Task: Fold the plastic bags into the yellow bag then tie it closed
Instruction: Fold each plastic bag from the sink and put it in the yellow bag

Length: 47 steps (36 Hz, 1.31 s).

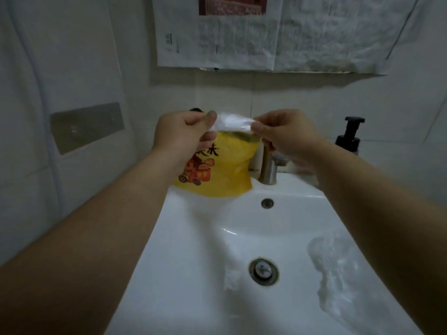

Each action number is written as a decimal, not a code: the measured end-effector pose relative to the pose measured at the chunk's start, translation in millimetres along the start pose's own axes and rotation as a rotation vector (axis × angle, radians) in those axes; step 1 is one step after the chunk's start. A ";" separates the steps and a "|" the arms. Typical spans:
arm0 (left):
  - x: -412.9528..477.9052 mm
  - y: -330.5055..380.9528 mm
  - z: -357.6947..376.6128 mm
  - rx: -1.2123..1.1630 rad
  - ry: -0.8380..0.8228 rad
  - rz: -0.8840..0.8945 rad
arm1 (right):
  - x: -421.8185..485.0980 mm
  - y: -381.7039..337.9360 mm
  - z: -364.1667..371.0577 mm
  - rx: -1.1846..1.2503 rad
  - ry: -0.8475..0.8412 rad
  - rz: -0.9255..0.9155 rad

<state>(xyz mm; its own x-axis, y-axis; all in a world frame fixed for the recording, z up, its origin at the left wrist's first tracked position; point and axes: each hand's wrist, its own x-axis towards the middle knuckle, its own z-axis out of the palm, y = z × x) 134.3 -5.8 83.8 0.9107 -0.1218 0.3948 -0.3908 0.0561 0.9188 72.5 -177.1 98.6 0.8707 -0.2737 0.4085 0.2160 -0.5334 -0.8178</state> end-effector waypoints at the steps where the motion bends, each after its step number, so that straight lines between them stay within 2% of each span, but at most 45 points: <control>1: 8.9 2.1 -2.6 0.042 0.017 0.021 | 12.2 -3.0 -0.9 -0.012 0.038 -0.018; 5: 41.3 5.4 -13.0 0.429 0.012 0.128 | 53.2 -0.7 0.3 -0.095 0.160 -0.049; 8: 61.1 7.3 -14.1 0.725 -0.075 0.219 | 77.2 5.8 10.7 -0.153 0.130 -0.069; 11: 78.8 2.7 -11.1 0.866 -0.133 0.267 | 95.4 11.4 24.8 -0.204 0.062 -0.054; 17: 92.5 -3.6 -8.8 0.945 -0.231 0.286 | 105.1 13.8 48.2 -0.545 -0.155 -0.033; 22: 102.8 -15.6 -11.5 0.562 -0.093 0.213 | 98.0 1.0 53.2 -0.771 -0.389 0.112; 25: 103.5 -27.1 -9.3 0.442 -0.060 0.146 | 95.3 -2.0 52.4 -0.947 -0.466 0.057; 28: 102.6 -31.4 -4.8 0.325 -0.042 0.083 | 94.8 -1.0 48.9 -0.999 -0.500 0.015; 31: 100.1 -29.4 -1.7 0.269 -0.007 0.071 | 92.4 -3.9 41.1 -0.840 -0.410 0.002; 33: 95.0 -28.1 -1.0 0.296 0.004 0.087 | 91.0 -3.9 35.8 -0.700 -0.329 -0.047; 35: 88.3 -28.5 -2.1 0.345 0.013 0.101 | 86.3 -2.1 31.4 -0.582 -0.318 -0.059; 38: 81.3 -29.1 -6.2 0.418 0.045 0.132 | 79.6 4.5 33.8 -0.786 -0.390 -0.020; 41: 71.1 -30.9 -9.5 0.486 0.037 0.125 | 80.9 9.9 34.7 -0.849 -0.291 -0.037; 45: 62.9 -43.6 -5.8 0.758 -0.139 0.001 | 88.1 11.5 32.5 -0.829 -0.173 -0.025; 47: 64.3 -50.3 -1.1 0.788 -0.208 -0.071 | 91.3 15.0 32.6 -0.851 -0.137 -0.017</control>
<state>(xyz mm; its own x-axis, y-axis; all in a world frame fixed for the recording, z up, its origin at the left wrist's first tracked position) 212.6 -15.3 63.0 0.9235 -0.2849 0.2567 -0.3833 -0.6626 0.6435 169.5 -184.0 110.5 0.9277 -0.1907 0.3209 -0.1274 -0.9698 -0.2080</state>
